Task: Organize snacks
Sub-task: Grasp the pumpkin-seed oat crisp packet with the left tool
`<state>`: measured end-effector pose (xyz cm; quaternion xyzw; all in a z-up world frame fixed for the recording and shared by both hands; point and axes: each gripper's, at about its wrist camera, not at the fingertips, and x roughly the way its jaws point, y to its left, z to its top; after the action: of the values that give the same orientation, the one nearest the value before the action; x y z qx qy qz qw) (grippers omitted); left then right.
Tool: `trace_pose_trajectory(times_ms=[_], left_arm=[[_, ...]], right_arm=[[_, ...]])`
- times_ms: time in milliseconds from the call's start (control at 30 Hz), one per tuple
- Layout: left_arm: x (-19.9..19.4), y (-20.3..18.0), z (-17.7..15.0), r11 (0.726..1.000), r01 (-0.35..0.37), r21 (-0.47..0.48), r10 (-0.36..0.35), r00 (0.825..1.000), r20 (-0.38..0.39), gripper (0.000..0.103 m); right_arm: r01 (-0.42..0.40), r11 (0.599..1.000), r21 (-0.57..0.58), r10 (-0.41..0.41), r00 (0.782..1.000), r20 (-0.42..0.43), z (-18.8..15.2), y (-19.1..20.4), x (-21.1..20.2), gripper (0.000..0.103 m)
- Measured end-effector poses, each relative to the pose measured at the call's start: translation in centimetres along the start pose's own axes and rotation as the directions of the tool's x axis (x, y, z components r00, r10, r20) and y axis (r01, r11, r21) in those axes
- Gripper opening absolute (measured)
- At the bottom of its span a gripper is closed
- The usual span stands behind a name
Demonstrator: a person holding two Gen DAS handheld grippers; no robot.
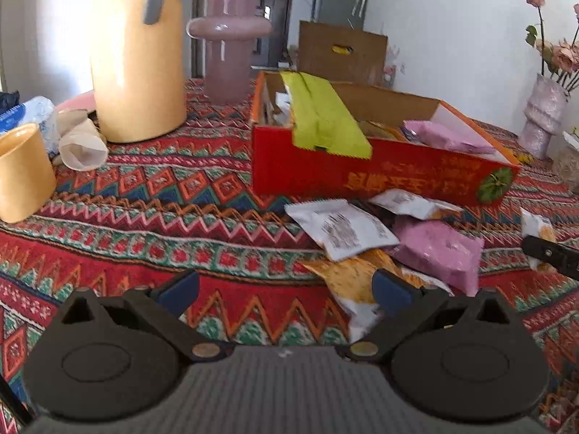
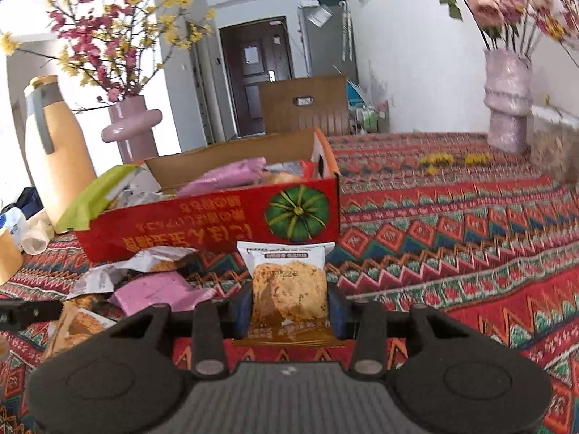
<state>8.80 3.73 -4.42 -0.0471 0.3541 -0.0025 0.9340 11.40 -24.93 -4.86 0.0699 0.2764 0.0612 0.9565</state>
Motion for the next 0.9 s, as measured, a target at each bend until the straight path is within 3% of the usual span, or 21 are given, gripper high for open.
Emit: trace_pose_trajectory(times_ms=[167, 433, 633, 800, 900], left_arm=[[0.5, -1.9, 0.4, 1.000, 0.024, 0.006, -0.024, 0.999, -0.042, 0.103], [2.1, -4.0, 0.6, 0.998, -0.065, 0.003, 0.065, 0.992, -0.106, 0.099], [2.1, -4.3, 0.5, 0.997, -0.079, -0.007, 0.078, 0.990, -0.118, 0.083], [1.5, -4.6, 0.5, 0.998, -0.062, 0.004, 0.062, 0.992, -0.110, 0.046], [1.1, -4.5, 0.4, 0.998, -0.055, 0.005, 0.055, 0.993, -0.107, 0.045]], right_arm=[[-0.014, 1.000, 0.014, 0.014, 1.000, 0.009, -0.3, -0.4, -0.3, 0.040], [-0.038, 0.999, 0.017, 0.038, 0.999, 0.030, -0.5, -0.5, -0.9, 0.040], [-0.048, 0.999, 0.017, 0.048, 0.998, 0.036, -0.5, -0.5, -1.1, 0.040], [-0.046, 0.999, 0.013, 0.046, 0.998, 0.039, -0.5, -0.4, -1.1, 0.040], [-0.041, 0.999, 0.007, 0.041, 0.998, 0.039, -0.5, -0.3, -1.0, 0.040]])
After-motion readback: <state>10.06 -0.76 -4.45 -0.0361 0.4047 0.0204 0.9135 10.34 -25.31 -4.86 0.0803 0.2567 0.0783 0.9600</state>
